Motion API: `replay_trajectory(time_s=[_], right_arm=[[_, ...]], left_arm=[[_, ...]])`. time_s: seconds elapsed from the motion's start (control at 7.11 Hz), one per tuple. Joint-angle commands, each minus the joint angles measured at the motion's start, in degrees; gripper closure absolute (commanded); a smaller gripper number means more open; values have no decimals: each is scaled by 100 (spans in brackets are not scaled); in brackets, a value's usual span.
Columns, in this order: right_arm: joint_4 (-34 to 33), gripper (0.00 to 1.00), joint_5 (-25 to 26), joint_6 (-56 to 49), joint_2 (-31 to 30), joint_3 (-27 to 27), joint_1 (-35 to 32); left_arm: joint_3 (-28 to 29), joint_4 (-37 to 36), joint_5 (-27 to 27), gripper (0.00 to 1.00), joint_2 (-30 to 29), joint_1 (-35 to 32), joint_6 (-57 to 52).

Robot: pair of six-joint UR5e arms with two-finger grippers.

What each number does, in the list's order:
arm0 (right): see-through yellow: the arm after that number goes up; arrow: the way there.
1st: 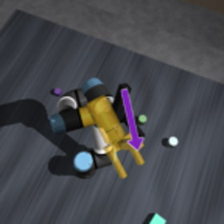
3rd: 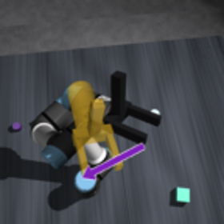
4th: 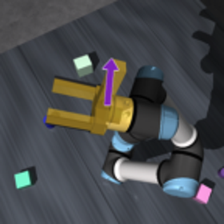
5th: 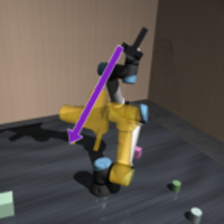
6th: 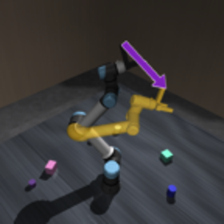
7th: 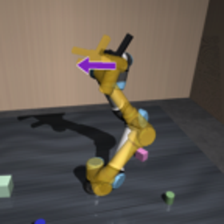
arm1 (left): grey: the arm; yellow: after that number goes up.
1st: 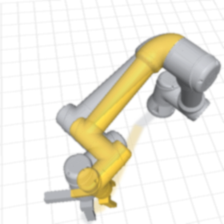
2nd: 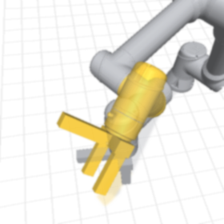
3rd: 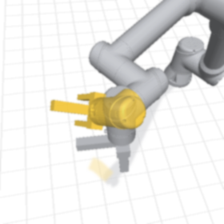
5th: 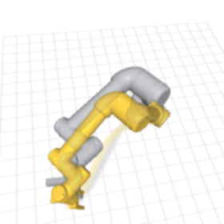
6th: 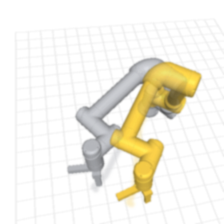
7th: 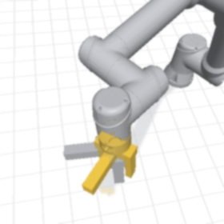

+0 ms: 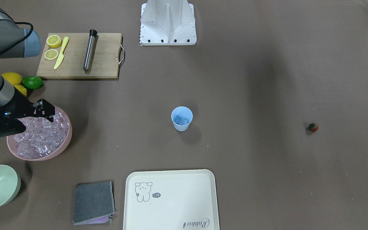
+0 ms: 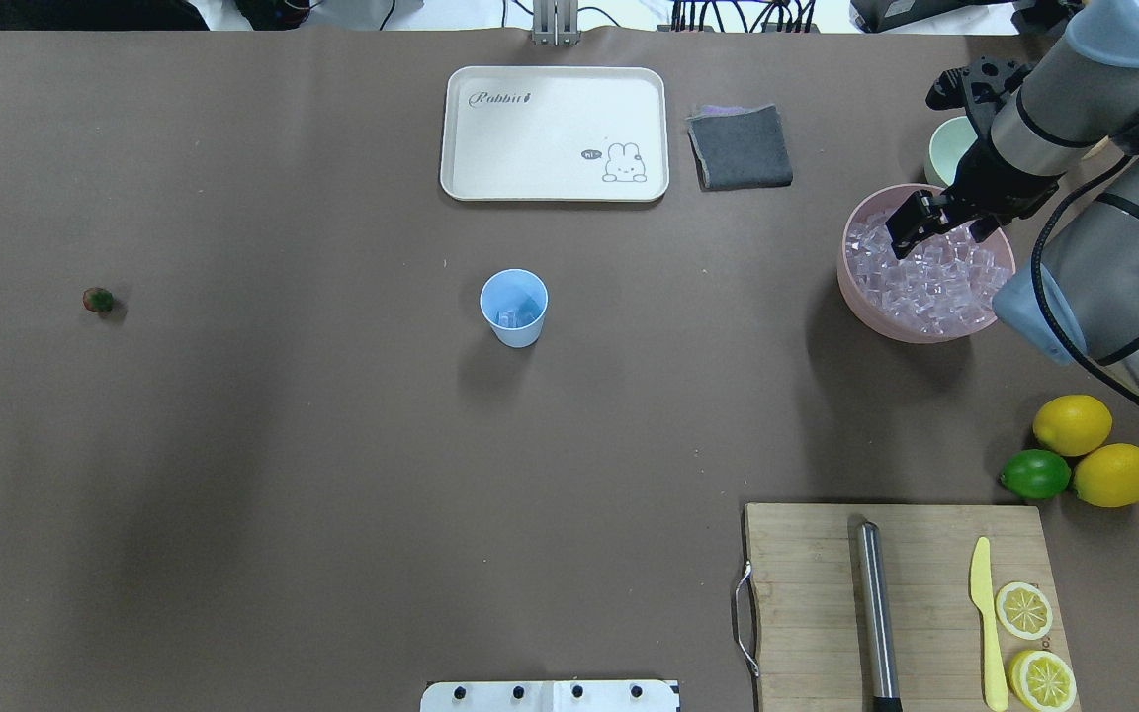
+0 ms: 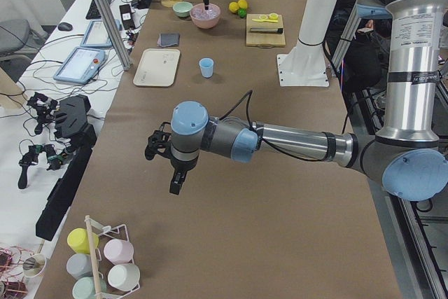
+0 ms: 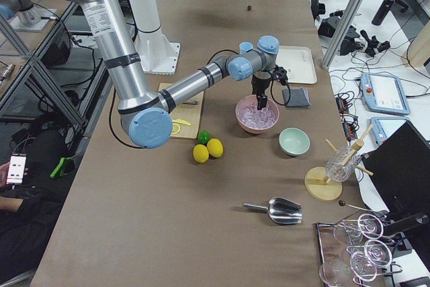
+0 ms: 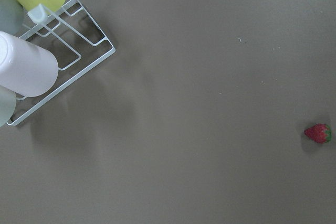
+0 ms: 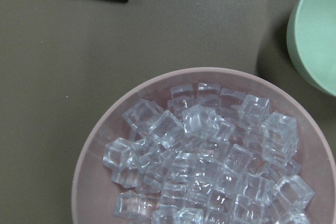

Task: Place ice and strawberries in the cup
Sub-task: 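Dip the right gripper into the pink bowl and grasp a third ice cube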

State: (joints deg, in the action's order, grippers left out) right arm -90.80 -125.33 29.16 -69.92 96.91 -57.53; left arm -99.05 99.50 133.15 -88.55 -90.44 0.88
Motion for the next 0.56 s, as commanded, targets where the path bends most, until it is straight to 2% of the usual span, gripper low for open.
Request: replay_trajectory(time_s=[0.0,0.42], right_arm=[[10,4,9,-7,13,-321,162],[10,14,27,107,13,-339,374]], left_arm=[[8,0,-9,2,-22,0,0],[17,0,-9,2,-74,0,0]])
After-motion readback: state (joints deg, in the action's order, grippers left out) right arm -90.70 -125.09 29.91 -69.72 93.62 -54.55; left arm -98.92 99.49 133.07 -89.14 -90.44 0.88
